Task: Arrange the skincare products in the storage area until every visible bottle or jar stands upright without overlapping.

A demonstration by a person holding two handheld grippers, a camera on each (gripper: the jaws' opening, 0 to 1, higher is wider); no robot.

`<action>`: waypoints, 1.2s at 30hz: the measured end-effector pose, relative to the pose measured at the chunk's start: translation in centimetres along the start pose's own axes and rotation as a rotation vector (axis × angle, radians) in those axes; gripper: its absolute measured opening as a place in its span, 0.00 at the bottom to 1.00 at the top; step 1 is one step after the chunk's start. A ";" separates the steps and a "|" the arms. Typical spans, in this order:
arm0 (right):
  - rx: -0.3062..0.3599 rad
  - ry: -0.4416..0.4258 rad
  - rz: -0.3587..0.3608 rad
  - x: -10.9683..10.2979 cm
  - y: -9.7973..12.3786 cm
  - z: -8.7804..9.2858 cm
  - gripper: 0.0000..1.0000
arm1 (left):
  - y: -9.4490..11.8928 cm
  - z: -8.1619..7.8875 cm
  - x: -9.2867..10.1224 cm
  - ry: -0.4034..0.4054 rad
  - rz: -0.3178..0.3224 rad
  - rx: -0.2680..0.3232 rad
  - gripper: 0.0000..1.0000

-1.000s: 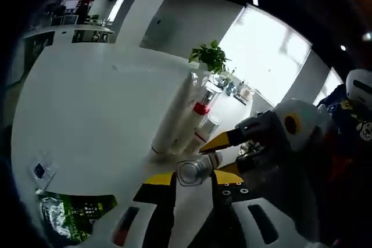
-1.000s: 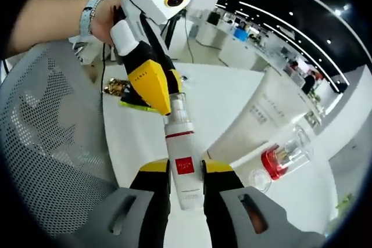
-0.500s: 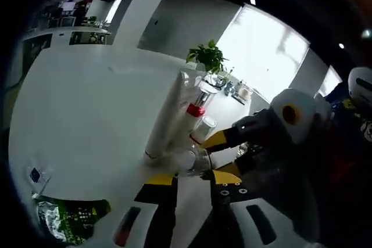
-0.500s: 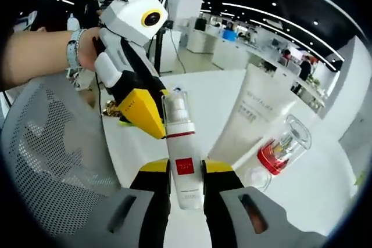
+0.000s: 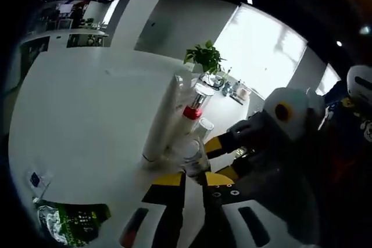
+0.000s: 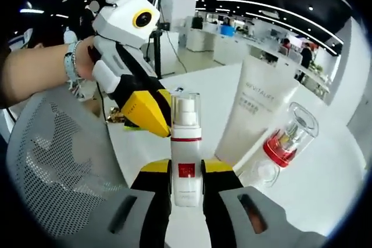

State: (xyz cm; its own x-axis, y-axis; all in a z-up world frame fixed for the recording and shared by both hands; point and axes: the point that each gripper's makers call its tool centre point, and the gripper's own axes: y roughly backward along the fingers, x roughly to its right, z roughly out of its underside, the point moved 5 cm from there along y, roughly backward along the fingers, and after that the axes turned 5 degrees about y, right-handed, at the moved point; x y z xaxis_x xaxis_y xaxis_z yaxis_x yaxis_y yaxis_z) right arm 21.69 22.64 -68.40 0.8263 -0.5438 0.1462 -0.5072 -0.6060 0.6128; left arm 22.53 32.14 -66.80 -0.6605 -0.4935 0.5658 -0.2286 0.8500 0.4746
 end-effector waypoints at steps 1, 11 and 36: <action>0.000 -0.003 -0.001 0.0 0.0 0.0 0.18 | 0.0 0.0 0.1 -0.007 0.000 0.003 0.12; -0.006 -0.051 -0.019 0.0 -0.1 0.2 0.18 | -0.2 -0.1 0.7 -0.013 0.029 0.014 0.12; 0.010 -0.136 -0.031 0.0 -0.1 0.2 0.18 | -0.5 -0.6 1.3 0.009 0.101 0.061 0.15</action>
State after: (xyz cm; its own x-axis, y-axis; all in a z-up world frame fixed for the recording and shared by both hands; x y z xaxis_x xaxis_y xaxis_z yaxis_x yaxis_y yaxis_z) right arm 21.73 22.56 -68.68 0.8014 -0.5978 0.0203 -0.4848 -0.6294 0.6073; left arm 22.25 30.93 -65.90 -0.6762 -0.4058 0.6149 -0.2044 0.9052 0.3725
